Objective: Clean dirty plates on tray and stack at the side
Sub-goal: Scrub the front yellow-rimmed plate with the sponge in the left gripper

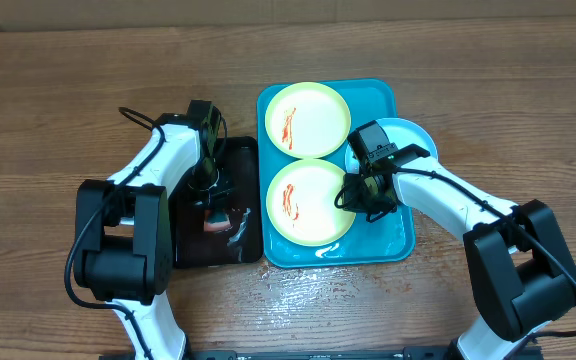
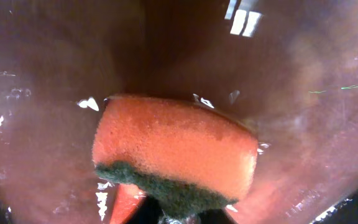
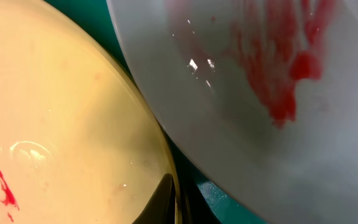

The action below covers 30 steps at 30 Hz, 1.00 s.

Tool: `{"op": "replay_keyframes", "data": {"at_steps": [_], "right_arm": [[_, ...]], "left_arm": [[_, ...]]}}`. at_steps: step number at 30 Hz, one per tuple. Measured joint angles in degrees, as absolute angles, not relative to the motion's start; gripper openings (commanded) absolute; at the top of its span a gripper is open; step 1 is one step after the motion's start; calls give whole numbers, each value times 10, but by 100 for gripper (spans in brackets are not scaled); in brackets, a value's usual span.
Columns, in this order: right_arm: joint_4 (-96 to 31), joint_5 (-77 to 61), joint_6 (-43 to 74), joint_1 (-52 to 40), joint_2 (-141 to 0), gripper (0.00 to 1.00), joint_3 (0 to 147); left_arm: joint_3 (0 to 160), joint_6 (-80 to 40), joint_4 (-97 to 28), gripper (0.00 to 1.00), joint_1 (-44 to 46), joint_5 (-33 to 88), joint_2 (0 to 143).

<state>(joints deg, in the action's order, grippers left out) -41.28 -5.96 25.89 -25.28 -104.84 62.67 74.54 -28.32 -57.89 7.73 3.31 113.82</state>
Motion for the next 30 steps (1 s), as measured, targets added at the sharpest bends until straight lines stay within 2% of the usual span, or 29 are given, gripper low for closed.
{"op": "replay_keyframes", "data": {"at_steps": [14, 20, 23, 30], "right_arm": [[-420, -57, 262, -253, -1048, 4, 627], [-420, -57, 262, -253, -1048, 4, 627], [-420, -57, 263, -253, -1048, 4, 627], [-420, -56, 263, -253, -1048, 4, 627]], "left_arm": [[826, -239, -663, 4, 78, 29, 1139], [860, -231, -666, 4, 84, 19, 1081], [867, -222, -656, 4, 111, 22, 1062], [867, -228, -546, 4, 220, 66, 1063]]}}
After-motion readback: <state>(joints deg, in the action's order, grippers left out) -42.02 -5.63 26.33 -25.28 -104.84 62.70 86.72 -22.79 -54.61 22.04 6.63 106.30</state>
